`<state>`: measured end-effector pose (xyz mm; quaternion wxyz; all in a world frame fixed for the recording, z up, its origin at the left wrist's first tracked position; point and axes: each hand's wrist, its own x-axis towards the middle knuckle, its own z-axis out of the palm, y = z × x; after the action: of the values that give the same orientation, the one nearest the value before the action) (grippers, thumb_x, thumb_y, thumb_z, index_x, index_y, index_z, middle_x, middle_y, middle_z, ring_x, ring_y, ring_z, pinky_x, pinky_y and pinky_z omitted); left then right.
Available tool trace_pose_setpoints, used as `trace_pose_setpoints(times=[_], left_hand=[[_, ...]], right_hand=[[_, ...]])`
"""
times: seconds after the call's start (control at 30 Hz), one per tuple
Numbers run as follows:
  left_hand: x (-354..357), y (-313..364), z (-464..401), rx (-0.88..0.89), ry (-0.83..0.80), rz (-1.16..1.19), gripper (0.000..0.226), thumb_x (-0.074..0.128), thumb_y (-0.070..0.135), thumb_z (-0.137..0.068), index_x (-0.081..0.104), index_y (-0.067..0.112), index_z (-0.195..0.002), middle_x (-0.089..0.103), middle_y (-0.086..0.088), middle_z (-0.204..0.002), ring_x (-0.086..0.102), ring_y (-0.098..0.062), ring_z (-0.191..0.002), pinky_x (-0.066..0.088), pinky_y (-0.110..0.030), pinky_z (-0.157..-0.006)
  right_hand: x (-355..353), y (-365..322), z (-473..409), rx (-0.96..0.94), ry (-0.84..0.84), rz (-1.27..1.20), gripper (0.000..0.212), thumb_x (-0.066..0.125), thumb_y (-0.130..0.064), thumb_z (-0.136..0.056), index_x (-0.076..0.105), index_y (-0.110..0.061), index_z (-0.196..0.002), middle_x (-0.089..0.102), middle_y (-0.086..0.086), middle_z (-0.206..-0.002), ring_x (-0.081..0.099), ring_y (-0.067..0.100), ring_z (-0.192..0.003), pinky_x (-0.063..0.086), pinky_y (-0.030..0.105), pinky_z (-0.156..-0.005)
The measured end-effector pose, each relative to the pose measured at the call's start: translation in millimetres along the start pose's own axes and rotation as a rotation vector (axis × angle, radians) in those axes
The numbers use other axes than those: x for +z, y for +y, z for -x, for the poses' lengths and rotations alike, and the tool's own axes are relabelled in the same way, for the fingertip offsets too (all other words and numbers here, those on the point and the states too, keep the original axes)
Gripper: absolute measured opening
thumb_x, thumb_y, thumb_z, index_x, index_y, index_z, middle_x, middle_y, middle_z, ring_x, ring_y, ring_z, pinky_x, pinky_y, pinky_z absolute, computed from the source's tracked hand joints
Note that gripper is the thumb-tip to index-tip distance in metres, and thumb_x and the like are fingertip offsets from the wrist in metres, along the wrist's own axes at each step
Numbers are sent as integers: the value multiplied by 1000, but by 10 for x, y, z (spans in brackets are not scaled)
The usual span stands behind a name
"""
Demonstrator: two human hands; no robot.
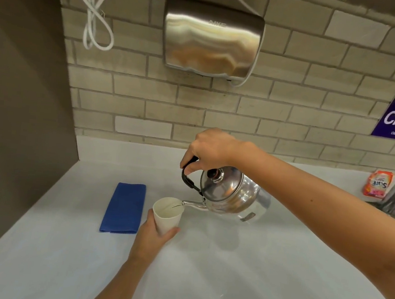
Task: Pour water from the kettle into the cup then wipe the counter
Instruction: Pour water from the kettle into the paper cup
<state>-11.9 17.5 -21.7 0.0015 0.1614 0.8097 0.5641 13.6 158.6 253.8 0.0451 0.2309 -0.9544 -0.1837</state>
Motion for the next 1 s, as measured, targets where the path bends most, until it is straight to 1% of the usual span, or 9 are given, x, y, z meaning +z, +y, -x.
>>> trace_pose_setpoints(times=[0.1, 0.17, 0.23, 0.37, 0.5, 0.7, 1.0], left_hand=[[4, -14, -8, -5, 0, -3, 83, 78, 43, -66, 31, 23, -131, 50, 9, -111, 52, -13, -98, 46, -24, -77], [2, -14, -10, -12, 2, -10, 83, 78, 42, -66, 31, 23, -132, 49, 9, -111, 51, -13, -98, 46, -24, -78], [8, -15, -15, -11, 8, -18, 84, 77, 42, -66, 31, 21, -132, 50, 7, -113, 51, -13, -99, 47, -25, -79], [6, -14, -12, -11, 9, -24, 84, 77, 41, -67, 30, 19, -133, 53, 2, -117, 51, -14, -100, 48, -26, -80], [3, -14, -6, -11, 12, -22, 83, 77, 40, -67, 31, 19, -133, 55, -2, -119, 53, -16, -100, 50, -28, -80], [0, -9, -4, -11, 19, -20, 84, 78, 41, -66, 32, 20, -132, 53, 3, -116, 52, -14, -99, 49, -26, -79], [-3, 5, -7, -27, 17, -11, 84, 79, 40, -65, 33, 19, -132, 51, 4, -112, 51, -14, -98, 48, -26, -78]], right_hand=[[-19, -2, 9, -1, 9, 15, 27, 57, -49, -84, 66, -36, -106, 73, -9, -93, 44, 6, -67, 26, 20, -48], [-34, -3, 8, -5, 11, 26, 27, 57, -49, -84, 66, -36, -107, 73, -9, -94, 44, 6, -68, 28, 19, -48], [-46, -7, 8, -10, 6, 31, 27, 57, -49, -84, 66, -36, -107, 73, -9, -94, 45, 7, -68, 30, 19, -48], [-67, -25, 5, -16, 16, 45, 27, 57, -49, -84, 66, -36, -106, 73, -10, -93, 45, 7, -67, 26, 20, -47], [-73, -28, 3, -13, 7, 50, 27, 57, -49, -84, 66, -36, -106, 73, -10, -94, 46, 7, -68, 28, 21, -47], [-72, -24, 4, -13, -1, 65, 28, 56, -49, -84, 65, -36, -107, 73, -11, -96, 46, 6, -69, 27, 20, -48], [-69, -32, 0, -28, -10, 78, 28, 56, -48, -85, 65, -34, -107, 73, -10, -97, 45, 7, -70, 25, 20, -48]])
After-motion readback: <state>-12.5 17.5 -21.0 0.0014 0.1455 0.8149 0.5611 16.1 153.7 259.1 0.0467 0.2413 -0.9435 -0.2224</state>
